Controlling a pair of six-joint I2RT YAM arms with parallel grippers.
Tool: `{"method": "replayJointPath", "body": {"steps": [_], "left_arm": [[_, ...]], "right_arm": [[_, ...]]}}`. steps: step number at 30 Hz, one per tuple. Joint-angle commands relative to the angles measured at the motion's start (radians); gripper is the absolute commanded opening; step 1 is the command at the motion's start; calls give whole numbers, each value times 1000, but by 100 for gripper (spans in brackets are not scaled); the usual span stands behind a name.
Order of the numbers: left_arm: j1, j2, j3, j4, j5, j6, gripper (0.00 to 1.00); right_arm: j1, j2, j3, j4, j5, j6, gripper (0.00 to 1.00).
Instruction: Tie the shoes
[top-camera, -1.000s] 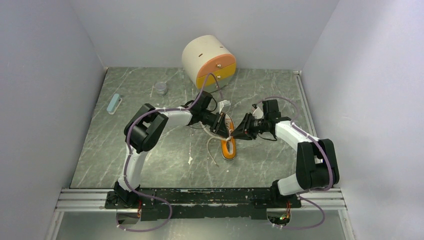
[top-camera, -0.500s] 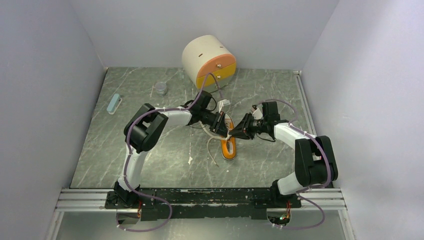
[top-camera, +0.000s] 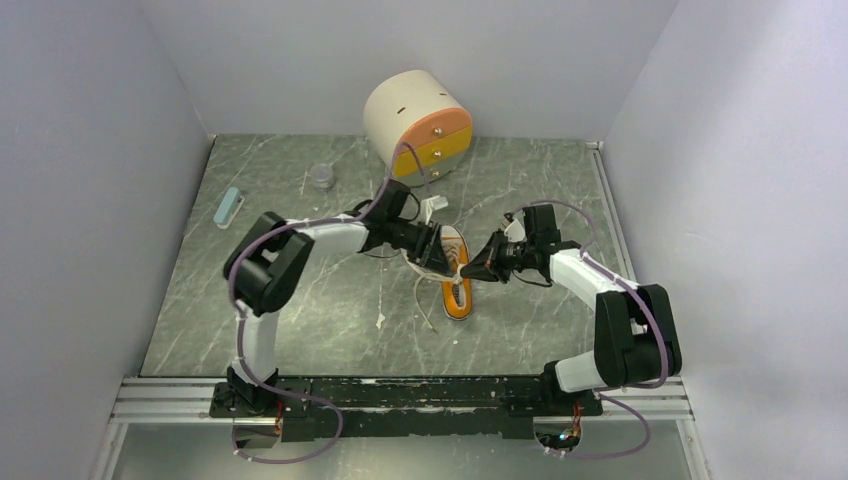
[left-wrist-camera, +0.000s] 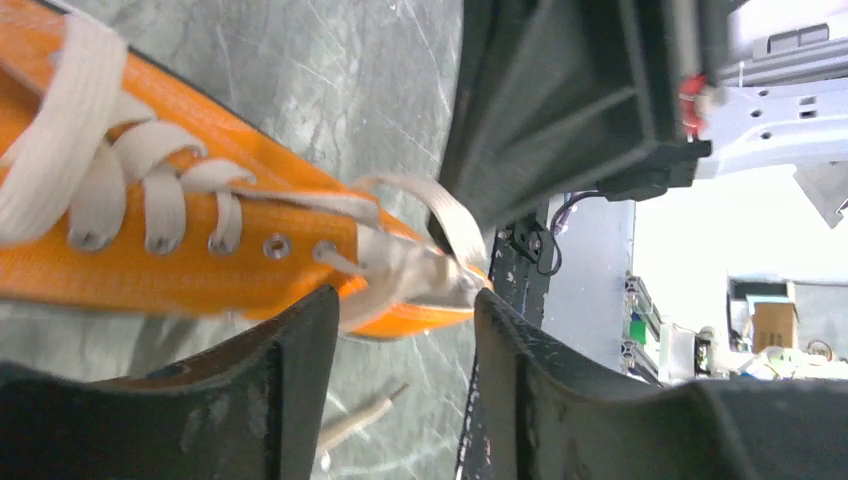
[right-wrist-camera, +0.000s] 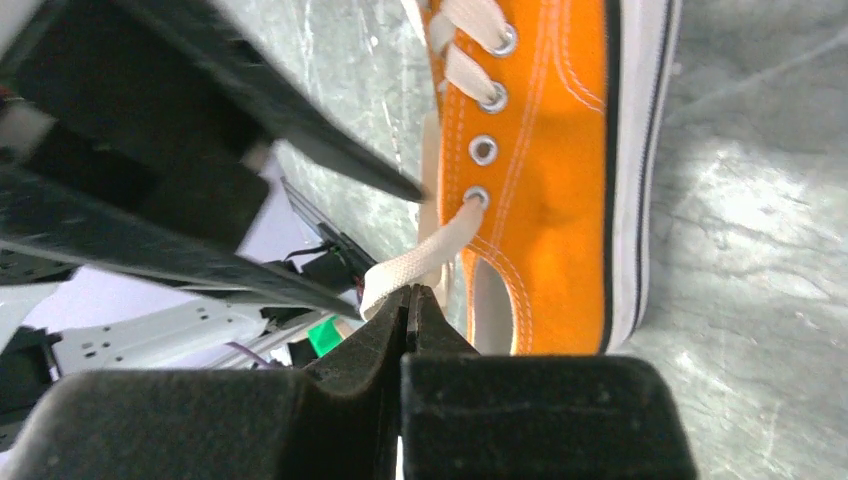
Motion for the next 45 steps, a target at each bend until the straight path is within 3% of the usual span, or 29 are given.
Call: {"method": "replayJointPath", "body": {"steps": [1, 6, 11, 15, 19, 21, 24, 26, 28, 36, 41, 44, 45], "left_arm": [[64, -184, -81, -18, -93, 38, 63], [35, -210, -94, 69, -104, -48, 76], [-61, -118, 12, 26, -126, -50, 73], [-72, -78, 16, 76, -131, -100, 69], [-79, -43, 27, 113, -127, -130, 60], [-80, -25, 51, 57, -138, -99, 54], [-72, -20, 58, -12, -168, -59, 34], [-51, -37, 44, -36, -208, -45, 15], [-29, -60, 23, -49, -268, -43, 6], [-12, -106, -47, -61, -365, -55, 5], [-11, -100, -98, 0, -326, -89, 5], [-12, -98, -112, 23, -301, -95, 5], [-12, -97, -111, 26, -293, -92, 5]], "right_arm": [[4, -29, 18, -135, 69, -86, 0], [5, -40, 5, -109, 63, -53, 0], [10, -37, 14, -90, 61, -25, 0], [15, -38, 29, -88, 58, -10, 0], [29, -47, 28, -69, 61, 16, 0], [37, -50, 25, -61, 62, 30, 0], [44, -56, 25, -64, 71, 39, 0], [45, -58, 37, -129, 100, 20, 0], [46, -59, 66, -248, 176, -30, 0], [99, -209, 60, -468, 525, 123, 0], [156, -222, -54, -364, 462, 227, 0], [169, -174, -18, -380, 438, 98, 9], [169, -160, 1, -394, 417, 34, 17]]}}
